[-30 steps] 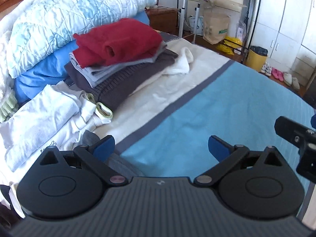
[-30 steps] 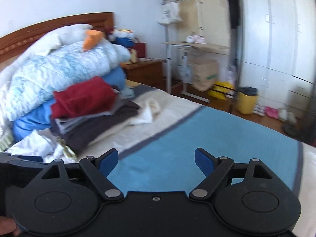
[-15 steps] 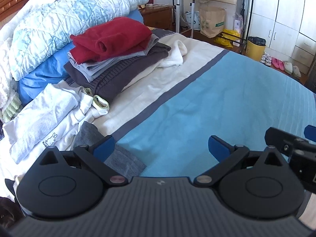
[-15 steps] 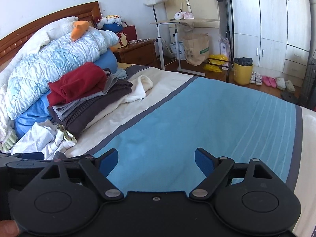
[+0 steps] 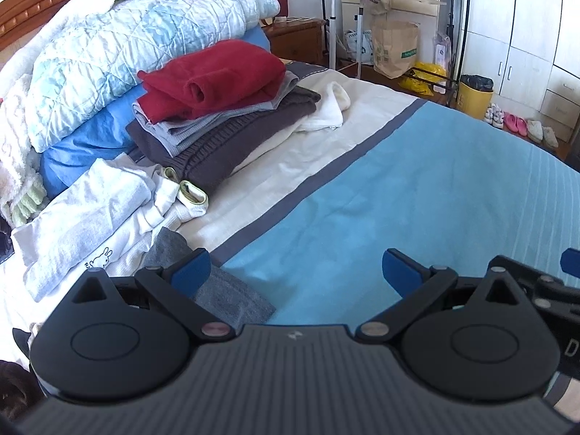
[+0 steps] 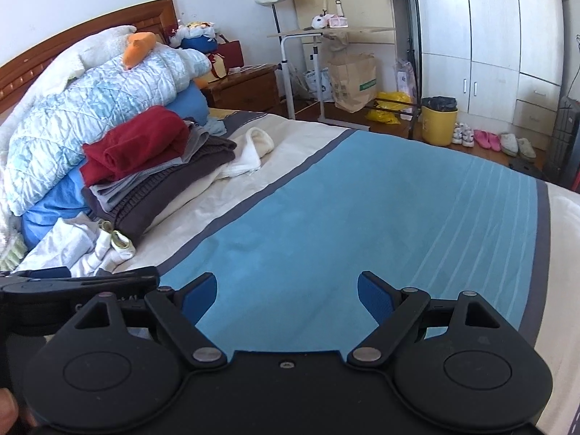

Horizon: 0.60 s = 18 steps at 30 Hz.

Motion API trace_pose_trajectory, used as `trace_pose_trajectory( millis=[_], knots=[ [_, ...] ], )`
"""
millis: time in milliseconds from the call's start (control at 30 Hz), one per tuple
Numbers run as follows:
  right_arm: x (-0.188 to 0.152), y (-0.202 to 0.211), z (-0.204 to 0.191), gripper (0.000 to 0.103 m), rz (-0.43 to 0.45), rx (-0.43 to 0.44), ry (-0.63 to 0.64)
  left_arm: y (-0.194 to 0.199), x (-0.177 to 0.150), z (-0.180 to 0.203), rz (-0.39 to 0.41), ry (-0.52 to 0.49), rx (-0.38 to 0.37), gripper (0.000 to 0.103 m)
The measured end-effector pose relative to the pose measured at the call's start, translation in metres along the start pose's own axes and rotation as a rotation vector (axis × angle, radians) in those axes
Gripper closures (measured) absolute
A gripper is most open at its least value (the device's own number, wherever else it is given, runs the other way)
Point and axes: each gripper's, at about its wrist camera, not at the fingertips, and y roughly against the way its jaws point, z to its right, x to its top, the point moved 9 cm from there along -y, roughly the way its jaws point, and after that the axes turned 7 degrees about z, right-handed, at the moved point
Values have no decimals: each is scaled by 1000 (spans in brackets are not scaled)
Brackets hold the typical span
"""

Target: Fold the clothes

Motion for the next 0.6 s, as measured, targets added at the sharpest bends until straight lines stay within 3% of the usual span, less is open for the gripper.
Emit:
trace_pose_trajectory(
  millis=[600],
  knots=[
    [-4, -6, -8, 15, -5, -11, 5, -3, -2, -11, 18, 25, 13, 0]
  ],
)
